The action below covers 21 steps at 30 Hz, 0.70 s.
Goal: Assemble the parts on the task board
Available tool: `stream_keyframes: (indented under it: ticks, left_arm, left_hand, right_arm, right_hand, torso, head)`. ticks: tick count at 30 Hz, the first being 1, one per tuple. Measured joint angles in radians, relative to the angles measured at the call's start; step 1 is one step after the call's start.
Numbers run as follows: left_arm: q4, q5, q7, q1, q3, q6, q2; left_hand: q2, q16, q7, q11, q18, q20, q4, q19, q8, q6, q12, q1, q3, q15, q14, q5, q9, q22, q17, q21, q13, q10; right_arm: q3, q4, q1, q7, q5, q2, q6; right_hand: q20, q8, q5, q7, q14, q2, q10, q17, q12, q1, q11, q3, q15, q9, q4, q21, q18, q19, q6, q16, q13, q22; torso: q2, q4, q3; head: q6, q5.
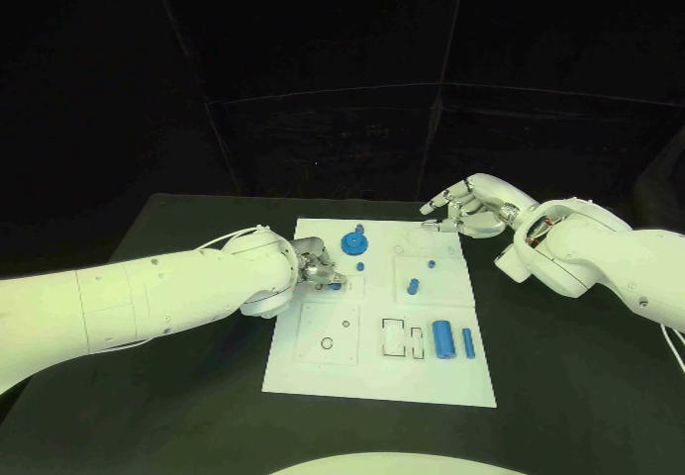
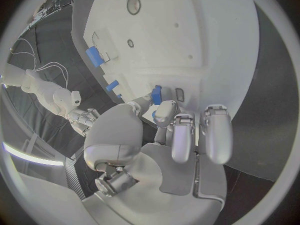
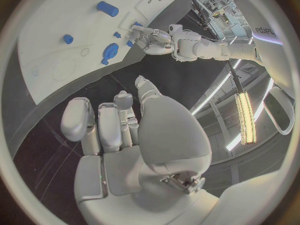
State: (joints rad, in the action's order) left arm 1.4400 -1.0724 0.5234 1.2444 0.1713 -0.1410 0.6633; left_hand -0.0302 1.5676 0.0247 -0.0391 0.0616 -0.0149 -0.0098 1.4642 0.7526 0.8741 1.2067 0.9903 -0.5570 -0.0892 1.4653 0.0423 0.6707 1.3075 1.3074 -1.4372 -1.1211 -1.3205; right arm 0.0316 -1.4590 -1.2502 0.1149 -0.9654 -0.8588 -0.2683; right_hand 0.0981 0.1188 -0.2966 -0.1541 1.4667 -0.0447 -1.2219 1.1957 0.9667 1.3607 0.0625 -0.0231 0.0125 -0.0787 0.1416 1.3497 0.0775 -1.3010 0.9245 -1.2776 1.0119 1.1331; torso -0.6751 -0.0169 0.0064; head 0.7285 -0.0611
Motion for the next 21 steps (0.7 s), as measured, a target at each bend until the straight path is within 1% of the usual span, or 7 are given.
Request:
stream_keyframes:
  ticks: [1,5,6,8,12,14,21]
  left_arm:
    - [-0.001,0.000,0.000,0.000,0.000,0.000,-0.001]
    - [-0.004,0.000,0.001,0.000,0.000,0.001,-0.002]
    - [-0.004,0.000,0.001,0.000,0.000,0.002,-0.003]
    - [-0.005,0.000,0.002,0.000,0.000,0.003,-0.003]
    - [-0.007,0.000,0.004,0.001,0.000,0.006,-0.004]
    - [-0.008,0.000,0.005,0.001,0.000,0.008,-0.004]
    - [-0.012,0.000,0.008,0.001,-0.001,0.011,-0.006]
  left_hand:
    - [-0.005,0.000,-0.002,0.000,0.000,0.000,-0.001,0.000,0.000,0.002,0.000,-0.005,-0.001,0.000,0.000,0.000,0.000,0.000,0.000,0.000,0.000,0.000]
    - [-0.011,0.000,-0.002,0.000,0.000,0.000,-0.003,0.000,0.004,0.002,0.000,-0.011,-0.003,0.000,0.000,0.000,0.000,0.000,0.000,0.000,0.000,0.000]
    - [-0.007,0.000,-0.002,0.000,0.000,0.000,-0.002,0.000,0.004,0.002,0.000,-0.015,-0.002,0.000,0.000,0.000,0.000,0.000,0.000,0.000,0.000,0.000]
    - [-0.012,0.000,-0.002,0.000,0.000,0.000,0.006,0.000,0.007,0.002,0.000,-0.021,0.007,0.000,0.000,0.000,0.001,0.000,0.000,0.000,0.000,0.000]
    - [-0.018,0.000,-0.005,0.000,0.000,0.000,0.009,0.000,0.007,0.005,0.000,-0.028,0.018,0.000,0.000,0.000,0.001,0.000,0.000,0.000,0.000,0.000]
    - [-0.018,0.000,-0.003,-0.004,0.000,0.000,0.010,0.000,0.008,0.007,0.000,-0.027,0.025,-0.003,0.003,0.000,0.001,0.000,0.000,0.000,0.000,-0.004]
    - [-0.030,0.000,-0.002,-0.004,0.000,0.000,0.019,0.000,0.008,0.009,0.000,-0.039,0.048,-0.004,0.004,0.001,0.005,0.000,0.000,0.000,-0.004,-0.004]
  right_arm:
    - [0.000,0.000,0.000,0.000,0.000,0.000,0.000]
    - [0.000,0.000,0.000,0.000,0.000,0.000,0.001]
    - [0.000,0.000,0.000,0.000,0.000,0.000,0.001]
    - [0.000,0.000,0.000,0.000,0.000,0.000,0.001]
    - [0.000,0.000,0.000,0.000,0.000,0.000,0.002]
    - [0.000,0.000,0.000,0.000,0.000,0.000,0.002]
    - [0.000,-0.001,0.000,0.000,0.000,-0.001,0.003]
  right_hand:
    - [0.000,0.000,0.000,0.000,0.000,0.000,0.000,0.000,0.000,0.000,0.000,0.000,0.000,0.000,0.000,0.000,0.000,0.000,0.000,0.000,0.000,0.000]
    - [0.000,0.000,0.000,0.000,0.000,0.000,0.000,-0.002,0.000,0.000,0.000,0.000,0.000,0.000,0.000,0.000,0.000,0.000,0.000,0.004,-0.001,-0.001]
    - [0.000,0.000,0.000,0.000,0.000,0.000,0.000,-0.002,0.000,0.000,0.000,0.000,0.000,0.000,0.000,0.000,0.000,0.000,0.000,0.004,-0.001,-0.001]
    - [0.000,0.000,0.000,0.000,0.000,0.000,0.000,-0.002,0.000,0.000,0.000,0.000,0.000,0.000,0.000,0.000,0.000,0.000,0.000,0.004,-0.001,-0.001]
    - [0.000,0.000,0.000,0.000,0.000,0.000,0.000,-0.002,0.000,0.000,0.000,0.000,0.000,0.000,0.000,0.000,0.000,0.000,0.000,0.004,-0.001,-0.001]
    - [0.000,0.000,0.000,0.000,0.000,0.000,0.000,-0.002,0.000,0.000,0.000,0.000,0.000,0.000,0.000,0.000,0.000,0.000,0.000,0.004,-0.001,-0.001]
    - [0.000,0.000,0.000,0.000,0.000,0.000,0.000,-0.002,0.000,0.000,0.000,0.000,0.000,0.000,0.000,0.000,0.000,0.000,0.000,0.004,-0.001,-0.001]
  torso:
    - [0.000,0.0000,0.0000]
    - [0.000,0.0001,0.0001]
    - [0.000,0.0002,0.0001]
    - [0.000,0.0003,0.0001]
    - [0.000,0.0005,0.0001]
    - [0.000,0.0006,0.0002]
    - [0.000,0.0006,0.0004]
  head:
    - [0.000,0.000]
    - [0.001,0.000]
    - [0.001,0.000]
    - [0.001,0.000]
    - [0.001,0.001]
    - [0.001,0.001]
    - [0.001,0.002]
